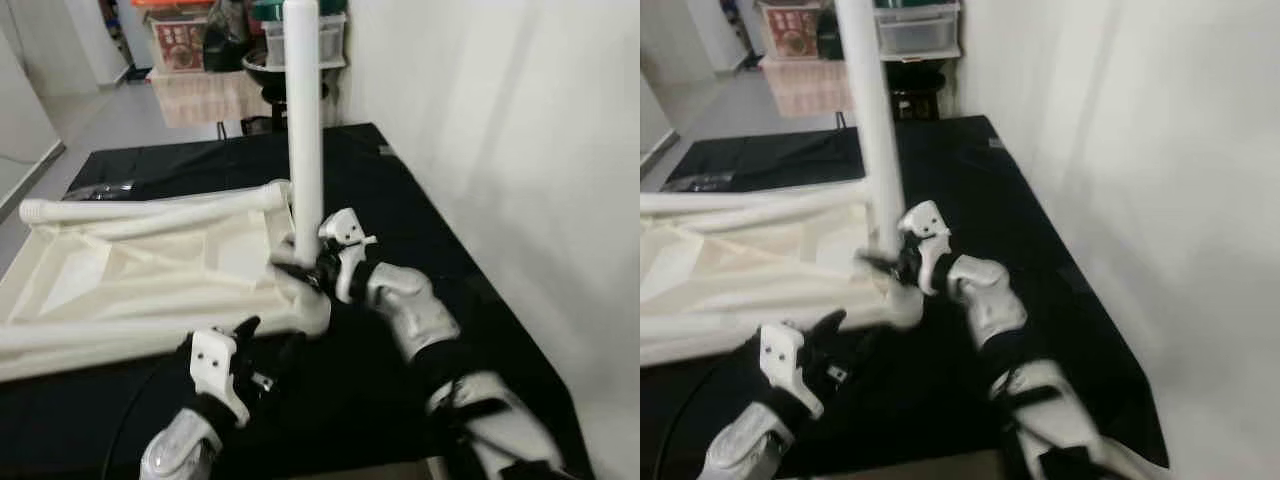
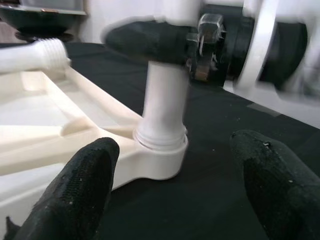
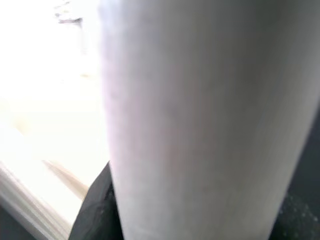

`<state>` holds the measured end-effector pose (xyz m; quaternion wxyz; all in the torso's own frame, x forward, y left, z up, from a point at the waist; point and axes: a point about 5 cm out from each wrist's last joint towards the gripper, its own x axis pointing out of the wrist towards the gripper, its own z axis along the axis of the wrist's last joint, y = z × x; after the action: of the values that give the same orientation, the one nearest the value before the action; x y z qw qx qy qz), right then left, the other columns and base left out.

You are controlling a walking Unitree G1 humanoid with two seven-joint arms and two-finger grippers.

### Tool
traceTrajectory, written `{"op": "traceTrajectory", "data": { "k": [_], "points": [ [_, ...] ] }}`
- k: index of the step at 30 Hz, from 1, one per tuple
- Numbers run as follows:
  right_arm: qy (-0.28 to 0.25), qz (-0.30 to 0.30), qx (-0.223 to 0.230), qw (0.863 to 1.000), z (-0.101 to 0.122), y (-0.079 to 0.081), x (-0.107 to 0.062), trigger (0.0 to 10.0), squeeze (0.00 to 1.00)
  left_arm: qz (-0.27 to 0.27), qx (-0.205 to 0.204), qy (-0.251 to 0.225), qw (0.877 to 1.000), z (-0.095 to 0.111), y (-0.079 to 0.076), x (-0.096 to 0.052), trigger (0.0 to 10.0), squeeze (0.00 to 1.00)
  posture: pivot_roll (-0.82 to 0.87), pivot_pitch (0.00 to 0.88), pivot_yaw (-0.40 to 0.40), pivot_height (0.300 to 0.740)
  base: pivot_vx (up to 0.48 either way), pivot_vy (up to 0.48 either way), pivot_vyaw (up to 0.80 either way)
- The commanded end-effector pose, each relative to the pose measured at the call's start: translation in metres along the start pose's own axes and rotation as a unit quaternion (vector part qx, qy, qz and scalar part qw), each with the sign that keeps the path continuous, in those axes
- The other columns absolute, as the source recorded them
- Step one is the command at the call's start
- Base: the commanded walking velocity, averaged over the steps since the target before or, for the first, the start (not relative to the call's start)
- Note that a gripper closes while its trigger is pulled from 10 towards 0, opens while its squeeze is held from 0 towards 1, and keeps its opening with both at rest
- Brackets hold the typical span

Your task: Building children table

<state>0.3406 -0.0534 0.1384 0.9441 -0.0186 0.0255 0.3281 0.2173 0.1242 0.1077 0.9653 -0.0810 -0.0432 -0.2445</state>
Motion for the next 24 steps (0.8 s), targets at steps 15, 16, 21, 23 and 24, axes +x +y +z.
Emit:
{"op": "traceTrajectory", "data": {
  "k": [15,16,21,23,24],
  "points": [
    [0.022,0.104,0.03,0.994,-0.003,0.008,0.003,10.0,1.0,0.007,0.003,0.002,1.0,0.0,0.004,-0.002,10.0,0.0,0.01,0.0,0.007,0.74,0.0,0.0,0.0],
    [0.022,0.104,0.03,0.994,-0.003,0.008,0.003,10.0,1.0,0.007,0.003,0.002,1.0,0.0,0.004,-0.002,10.0,0.0,0.01,0.0,0.007,0.74,0.0,0.0,0.0],
    [-0.027,0.249,-0.001,0.968,0.033,0.001,0.004,10.0,0.0,0.006,0.001,0.003,1.0,-0.001,0.004,-0.001,10.0,0.0,0.02,0.0,0.008,0.74,0.0,0.0,0.0],
    [-0.014,0.326,-0.029,0.945,0.039,-0.001,0.002,10.0,0.0,0.006,0.001,0.004,1.0,-0.002,0.005,0.0,10.0,0.0,0.02,0.0,0.007,0.74,0.0,0.0,0.0],
    [-0.014,0.326,-0.029,0.945,0.039,-0.001,0.002,10.0,0.0,0.006,0.001,0.004,1.0,-0.002,0.005,0.0,10.0,0.0,0.02,0.0,0.007,0.74,0.0,0.0,0.0]
  ]
}}
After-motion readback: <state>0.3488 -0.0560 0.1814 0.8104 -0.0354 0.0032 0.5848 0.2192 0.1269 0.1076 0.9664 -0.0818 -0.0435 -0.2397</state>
